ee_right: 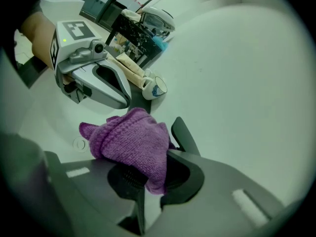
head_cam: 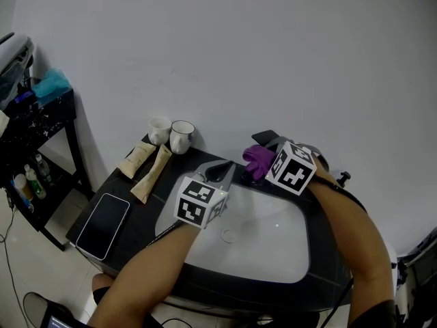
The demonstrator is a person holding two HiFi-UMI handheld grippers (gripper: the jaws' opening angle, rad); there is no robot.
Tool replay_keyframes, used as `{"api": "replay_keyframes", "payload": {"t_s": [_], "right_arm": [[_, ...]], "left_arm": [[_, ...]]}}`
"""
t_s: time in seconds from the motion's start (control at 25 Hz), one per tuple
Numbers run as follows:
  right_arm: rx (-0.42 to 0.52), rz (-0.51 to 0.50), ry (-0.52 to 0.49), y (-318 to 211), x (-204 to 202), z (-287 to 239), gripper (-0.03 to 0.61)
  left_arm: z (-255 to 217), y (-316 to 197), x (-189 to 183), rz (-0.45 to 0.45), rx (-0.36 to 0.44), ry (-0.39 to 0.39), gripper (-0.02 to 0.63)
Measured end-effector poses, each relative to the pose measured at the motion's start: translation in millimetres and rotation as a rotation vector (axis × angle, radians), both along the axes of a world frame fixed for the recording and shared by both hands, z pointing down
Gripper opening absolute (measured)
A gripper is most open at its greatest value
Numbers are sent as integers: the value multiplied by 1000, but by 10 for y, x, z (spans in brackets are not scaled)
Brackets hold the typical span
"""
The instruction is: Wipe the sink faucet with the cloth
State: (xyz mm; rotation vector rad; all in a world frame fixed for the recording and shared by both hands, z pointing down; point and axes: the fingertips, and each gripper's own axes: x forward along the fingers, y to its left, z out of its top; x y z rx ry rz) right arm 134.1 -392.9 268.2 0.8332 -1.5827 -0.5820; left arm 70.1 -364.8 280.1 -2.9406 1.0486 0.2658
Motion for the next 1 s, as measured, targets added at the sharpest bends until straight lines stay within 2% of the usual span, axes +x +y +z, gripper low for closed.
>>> {"api": "replay_keyframes", "payload": {"t_s": [0.12, 0.48, 0.84, 1.0], "right_arm": [[-3, -7, -17, 42, -33, -8, 46], [-5, -71, 19, 318, -180, 30, 46], [11, -131, 40, 633, -285, 62, 46], [43, -170, 93, 741, -302, 96, 46]], "left_arm": [[-6, -4, -1, 1, 3, -1, 15], [20, -4, 1, -5, 8, -19, 15], [98, -11, -59, -41, 13, -90, 17], [124, -16, -99, -57, 9, -108, 17]]}}
